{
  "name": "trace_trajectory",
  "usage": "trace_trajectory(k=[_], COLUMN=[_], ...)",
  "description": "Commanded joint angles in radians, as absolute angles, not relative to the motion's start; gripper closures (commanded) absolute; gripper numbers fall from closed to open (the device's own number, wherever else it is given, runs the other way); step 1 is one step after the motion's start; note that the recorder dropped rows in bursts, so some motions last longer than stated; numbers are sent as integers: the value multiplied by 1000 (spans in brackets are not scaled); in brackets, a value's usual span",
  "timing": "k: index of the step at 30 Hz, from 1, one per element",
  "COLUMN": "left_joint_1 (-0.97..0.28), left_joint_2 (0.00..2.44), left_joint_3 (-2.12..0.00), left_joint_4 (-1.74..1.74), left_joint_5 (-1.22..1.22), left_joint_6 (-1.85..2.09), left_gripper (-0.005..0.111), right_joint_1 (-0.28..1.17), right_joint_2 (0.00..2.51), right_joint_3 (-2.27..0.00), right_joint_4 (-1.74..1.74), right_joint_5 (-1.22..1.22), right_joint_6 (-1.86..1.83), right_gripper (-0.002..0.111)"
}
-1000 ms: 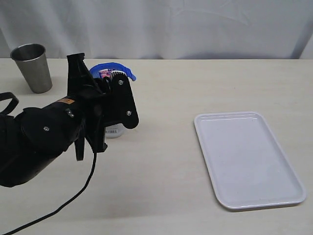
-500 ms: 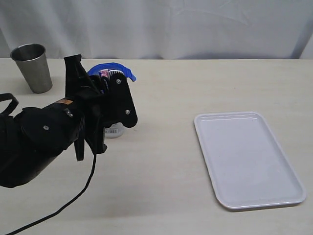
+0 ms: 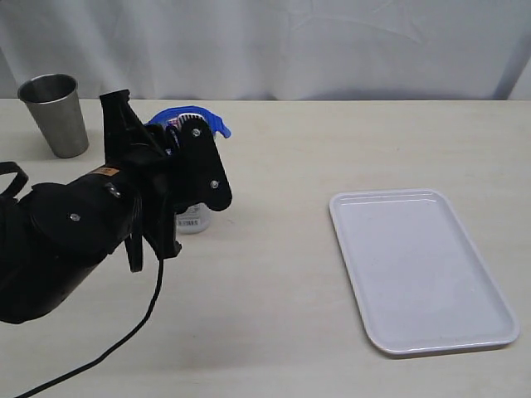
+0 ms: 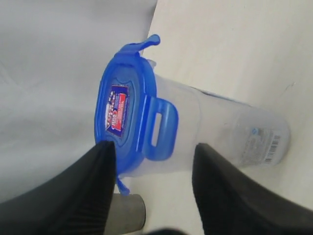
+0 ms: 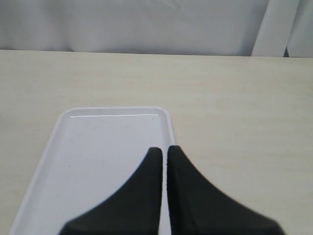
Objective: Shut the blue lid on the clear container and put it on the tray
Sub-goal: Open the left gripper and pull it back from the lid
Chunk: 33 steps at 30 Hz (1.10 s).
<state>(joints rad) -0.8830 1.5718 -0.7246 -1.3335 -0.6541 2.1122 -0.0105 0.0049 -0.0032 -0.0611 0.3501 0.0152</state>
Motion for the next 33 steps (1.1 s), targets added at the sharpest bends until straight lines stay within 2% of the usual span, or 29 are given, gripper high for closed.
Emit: trace_trajectory(k=[1,10,12,15,17,18,20,22,26,27,28,30,33], left_joint_1=[-885,-885,-885,-882,-855,-836,-719,-564,-233,-110,-29,44,50], left_joint_2=[1529,1386,1366,1317,1303,1297,1295,1295,1319,1346,1379,1421,1461], left_joint_3=[-722,-722,-722,-726,-740,-753,-796,-807,-802,-802,-802,-779,-707], left_joint_4=[-1375,-1476,-1476,-1476,-1496,-1521,-1663,-1744,-1744,-1744,-1735,-1732,-1744], left_joint_5=[-665,-571,-584,-589,-559,-532,-395,-149,501,717,831,882,902], left_joint_6=[2139,2126,2099,2027,2007,2007,2017,2018,1938,1933,1928,1916,2086], left_gripper=[53,54,63,93,105,107,107,107,107,107,107,107,107], right_joint_1=[-10,-10,-10,-10,-10,-10,-10,-10,-10,-10,-10,-10,-10], right_joint_2=[0,0,0,0,0,0,0,0,0,0,0,0,0], right_joint_3=[0,0,0,0,0,0,0,0,0,0,0,0,0], right_joint_4=[-60,-60,-60,-60,-60,-60,-60,-60,-60,-60,-60,-60,-60], right_joint_5=[346,346,346,346,346,346,346,346,346,346,346,346,346], right_joint_6=[10,10,10,10,10,10,10,10,10,10,10,10,10], right_gripper=[104,104,104,104,104,104,104,104,104,104,104,104,104])
